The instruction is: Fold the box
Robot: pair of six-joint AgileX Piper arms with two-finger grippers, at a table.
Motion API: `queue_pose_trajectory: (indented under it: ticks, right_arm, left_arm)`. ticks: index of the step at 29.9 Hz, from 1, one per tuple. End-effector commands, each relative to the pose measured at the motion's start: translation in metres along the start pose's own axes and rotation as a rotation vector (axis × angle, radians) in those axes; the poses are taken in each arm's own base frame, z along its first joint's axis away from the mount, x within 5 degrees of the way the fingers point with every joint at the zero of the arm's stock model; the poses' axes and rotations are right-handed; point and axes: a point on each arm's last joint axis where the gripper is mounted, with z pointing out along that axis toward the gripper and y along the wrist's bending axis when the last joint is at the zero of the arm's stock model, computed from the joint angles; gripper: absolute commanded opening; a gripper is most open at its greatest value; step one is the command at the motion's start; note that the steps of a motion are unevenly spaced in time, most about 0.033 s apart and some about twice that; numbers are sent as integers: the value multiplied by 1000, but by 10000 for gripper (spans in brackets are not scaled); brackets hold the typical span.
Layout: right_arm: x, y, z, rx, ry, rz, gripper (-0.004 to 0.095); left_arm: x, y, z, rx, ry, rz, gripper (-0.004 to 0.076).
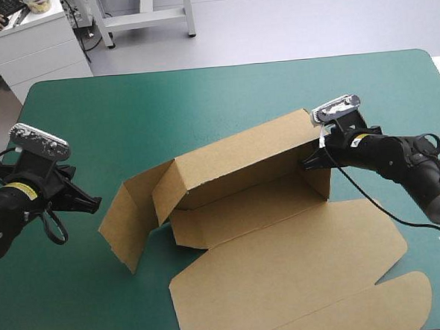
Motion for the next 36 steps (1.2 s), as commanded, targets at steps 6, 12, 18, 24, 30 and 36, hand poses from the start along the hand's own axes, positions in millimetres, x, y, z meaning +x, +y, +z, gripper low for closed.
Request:
queue_pose_trajectory:
  ticks: [6, 12, 18, 24, 30, 36]
  right_arm:
    - [-12, 9, -28, -84, 121, 67, -1]
    - [-5, 2, -15, -62, 337, 61, -1]
    - [-12, -2, 11, -78, 405, 76, -1]
    - [-34, -12, 45, -76, 407, 87, -1]
    - [-60, -21, 83, -79, 391, 96, 1]
    - [-68, -25, 116, -104, 394, 117, 221]
  left_arm:
    - [-11, 3, -14, -34, -142, -17, 7]
    - [-13, 4, -14, -38, -157, -16, 7]
    - [-13, 4, -14, -38, -157, -13, 7]
    - [-13, 4, -14, -37, -157, -18, 7]
    - [-13, 3, -14, -34, -156, -29, 7]
    - [-13, 2, -14, -19, -155, -84, 7]
